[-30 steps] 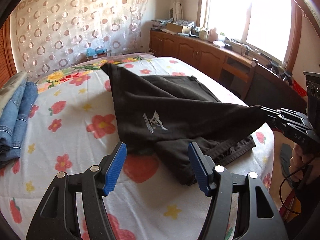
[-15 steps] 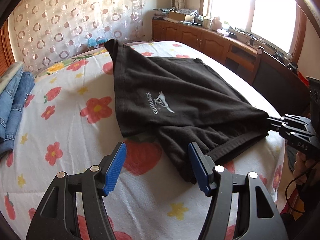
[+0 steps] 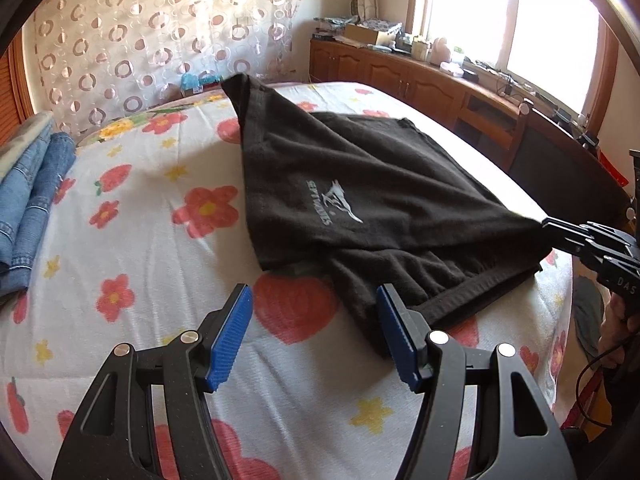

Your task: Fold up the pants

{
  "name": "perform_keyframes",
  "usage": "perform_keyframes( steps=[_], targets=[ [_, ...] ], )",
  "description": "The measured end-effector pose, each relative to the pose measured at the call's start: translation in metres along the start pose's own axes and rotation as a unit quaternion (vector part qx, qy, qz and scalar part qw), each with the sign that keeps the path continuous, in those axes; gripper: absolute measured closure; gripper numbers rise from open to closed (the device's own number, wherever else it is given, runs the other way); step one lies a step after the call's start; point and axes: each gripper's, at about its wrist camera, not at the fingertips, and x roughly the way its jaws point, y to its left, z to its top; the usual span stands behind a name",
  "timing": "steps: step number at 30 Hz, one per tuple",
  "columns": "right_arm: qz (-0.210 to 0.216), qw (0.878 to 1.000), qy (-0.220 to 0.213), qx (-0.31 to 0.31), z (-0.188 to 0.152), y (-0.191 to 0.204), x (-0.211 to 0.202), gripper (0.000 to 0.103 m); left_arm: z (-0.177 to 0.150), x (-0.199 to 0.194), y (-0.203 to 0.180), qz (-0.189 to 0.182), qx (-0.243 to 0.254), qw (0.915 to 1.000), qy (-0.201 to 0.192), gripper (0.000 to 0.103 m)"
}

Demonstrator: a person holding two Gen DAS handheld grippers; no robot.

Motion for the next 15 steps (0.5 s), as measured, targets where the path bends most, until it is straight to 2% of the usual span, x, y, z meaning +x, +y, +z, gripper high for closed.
perform_keyframes(
  steps=[5, 9, 15],
  targets=[
    [0.002, 1.0, -0.018, -0.008, -0.001, 0.007, -0.001, 0.081, 0.006, -0.016, 0.01, 0.006, -0.011, 0.9997, -0.022, 0.038],
    [0.012, 1.0, -0.02, -0.016, 0.012, 0.014, 0.008, 0.067, 0.011, -0.029, 0.02, 0.014, -0.019, 0.9989, -0.04, 0.038],
    [0.043, 0.998, -0.017, -0.038, 0.032, 0.035, 0.038, 0.064, 0.016, -0.047, 0.037, 0.03, -0.029, 0.997, -0.065, 0.038]
  ],
)
